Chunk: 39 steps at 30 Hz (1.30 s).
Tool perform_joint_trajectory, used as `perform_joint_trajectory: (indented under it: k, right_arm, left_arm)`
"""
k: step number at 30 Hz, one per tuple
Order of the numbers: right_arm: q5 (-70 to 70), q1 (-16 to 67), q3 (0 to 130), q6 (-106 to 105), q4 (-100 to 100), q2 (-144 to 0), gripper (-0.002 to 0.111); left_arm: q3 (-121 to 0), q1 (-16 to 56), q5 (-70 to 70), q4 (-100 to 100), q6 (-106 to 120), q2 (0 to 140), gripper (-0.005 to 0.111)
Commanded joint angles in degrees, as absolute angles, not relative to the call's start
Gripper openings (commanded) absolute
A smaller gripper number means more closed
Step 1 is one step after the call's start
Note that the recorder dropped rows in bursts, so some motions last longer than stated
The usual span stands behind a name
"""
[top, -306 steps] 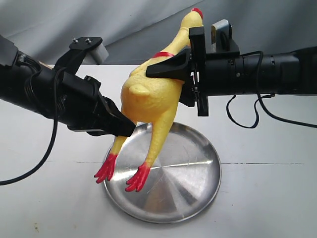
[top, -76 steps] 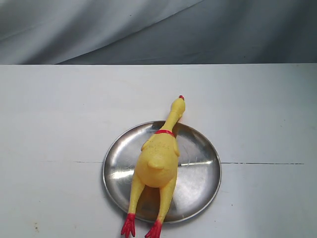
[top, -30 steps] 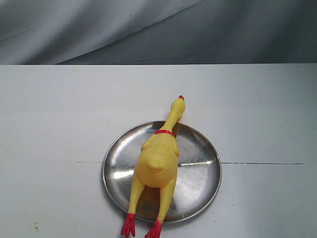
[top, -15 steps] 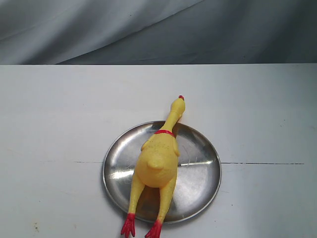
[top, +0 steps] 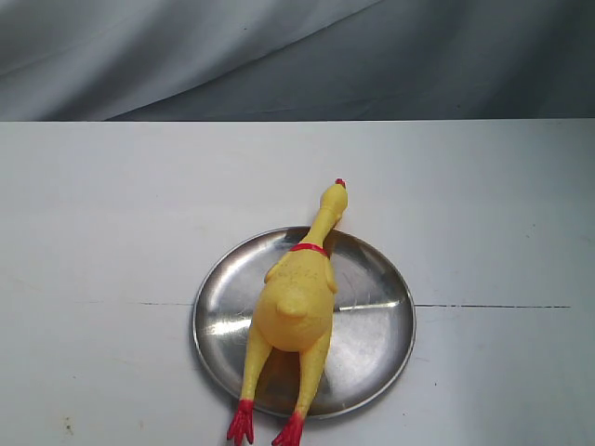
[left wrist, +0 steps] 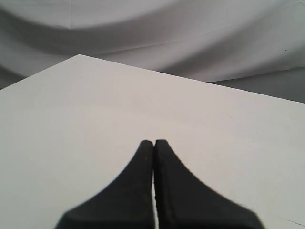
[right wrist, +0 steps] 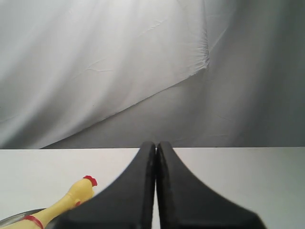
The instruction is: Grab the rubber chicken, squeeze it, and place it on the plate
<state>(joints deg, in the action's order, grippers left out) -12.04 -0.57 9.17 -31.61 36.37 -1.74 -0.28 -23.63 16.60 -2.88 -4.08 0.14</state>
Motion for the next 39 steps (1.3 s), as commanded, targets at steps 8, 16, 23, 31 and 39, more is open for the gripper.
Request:
perform_joint_trajectory:
  k: [8,16,23,31,39]
  right_arm:
    - [-11.9,-0.4,8.9,-31.6,35.8,-1.8,0.000]
    - [-7.8,-0.4,4.0,-30.6,28.5,-1.8,0.000]
    - [-8.7,-0.5,0.0,-16.5,13.6,-1.8,0.000]
    - [-18.1,-0.5,0.0,-7.9,2.0,-1.8,0.000]
    - [-18.4,-0.5,0.0,-7.7,-0.6,-1.8,0.000]
  left_arm:
    - [0.0,-23.7,16.3,-2.8,-3.9,0.0,0.000]
    - [0.0,-23.7,16.3,-2.8,-3.9,0.0,0.000]
    - [0.0,-23.7,16.3,-2.8,-3.9,0.0,0.000]
    - [0.0,-23.7,16.3,-2.8,-3.9,0.0,0.000]
    - [0.0,-23.7,16.3,-2.8,-3.9,0.0,0.000]
